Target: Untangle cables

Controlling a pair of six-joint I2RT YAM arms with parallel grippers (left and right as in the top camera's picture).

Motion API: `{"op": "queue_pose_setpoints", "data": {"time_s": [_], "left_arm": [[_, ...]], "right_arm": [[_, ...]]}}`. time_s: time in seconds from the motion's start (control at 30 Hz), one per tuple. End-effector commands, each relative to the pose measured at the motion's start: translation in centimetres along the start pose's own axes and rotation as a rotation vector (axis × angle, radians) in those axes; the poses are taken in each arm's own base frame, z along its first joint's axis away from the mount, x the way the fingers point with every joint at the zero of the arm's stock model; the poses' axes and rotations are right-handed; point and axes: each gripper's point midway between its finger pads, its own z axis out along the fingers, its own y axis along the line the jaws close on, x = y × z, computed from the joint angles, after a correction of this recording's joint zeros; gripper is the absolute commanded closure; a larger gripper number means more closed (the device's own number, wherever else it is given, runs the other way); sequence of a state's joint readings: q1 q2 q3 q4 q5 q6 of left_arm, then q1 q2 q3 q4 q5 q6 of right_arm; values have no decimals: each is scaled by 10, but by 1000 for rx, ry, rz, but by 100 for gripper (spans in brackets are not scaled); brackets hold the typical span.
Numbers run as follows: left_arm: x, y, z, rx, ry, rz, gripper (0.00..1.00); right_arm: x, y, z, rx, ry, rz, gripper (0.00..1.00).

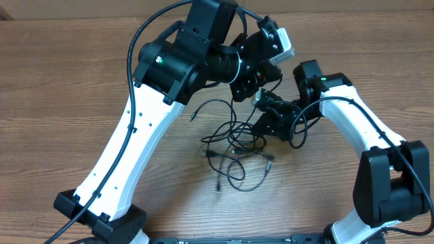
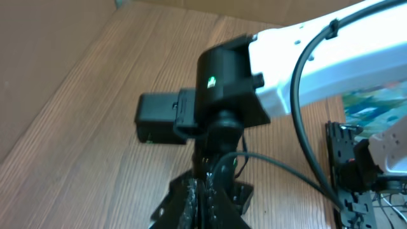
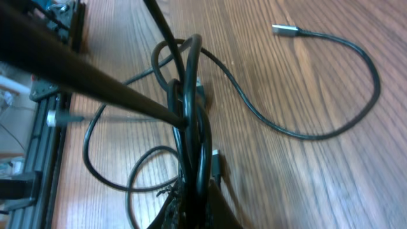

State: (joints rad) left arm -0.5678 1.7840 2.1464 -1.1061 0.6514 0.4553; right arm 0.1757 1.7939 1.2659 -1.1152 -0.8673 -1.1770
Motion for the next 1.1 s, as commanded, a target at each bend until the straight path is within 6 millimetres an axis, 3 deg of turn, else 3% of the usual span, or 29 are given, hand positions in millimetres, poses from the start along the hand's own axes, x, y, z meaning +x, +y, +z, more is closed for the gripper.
{"op": "queue_pose_setpoints", "data": {"time_s": [0.0, 0.1, 0.2, 0.27, 0.47, 0.5, 0.63, 0.77, 0.93, 1.07], "left_arm": [[3, 2, -17, -84, 38, 23, 86], [13, 3, -18, -100, 82, 2, 85], [20, 0, -18, -90, 107, -16, 75], [28, -5, -18, -70, 138, -39, 55], [42, -19, -20, -17, 190, -88, 21], [47, -23, -21, -3, 212, -105, 0], [54, -26, -22, 6, 240, -121, 0], [60, -18, -24, -46, 272, -115, 0], [69, -1, -28, -141, 323, -103, 0], [69, 0, -28, -147, 322, -101, 0]], "right_arm": [[6, 5, -16, -19, -20, 98, 96], [4, 12, -34, -28, -40, 173, 96], [-7, 17, -51, -19, -87, 187, 96], [-24, 25, -70, 6, -130, 164, 96], [-60, 48, -104, 74, -159, 88, 96], [-72, 53, -114, 103, -173, 99, 96], [-94, 67, -137, 173, -200, 79, 96], [-106, 88, -150, 215, -229, 71, 96], [-101, 102, -161, 311, -194, 105, 96], [-96, 106, -167, 372, -166, 127, 96]]}}
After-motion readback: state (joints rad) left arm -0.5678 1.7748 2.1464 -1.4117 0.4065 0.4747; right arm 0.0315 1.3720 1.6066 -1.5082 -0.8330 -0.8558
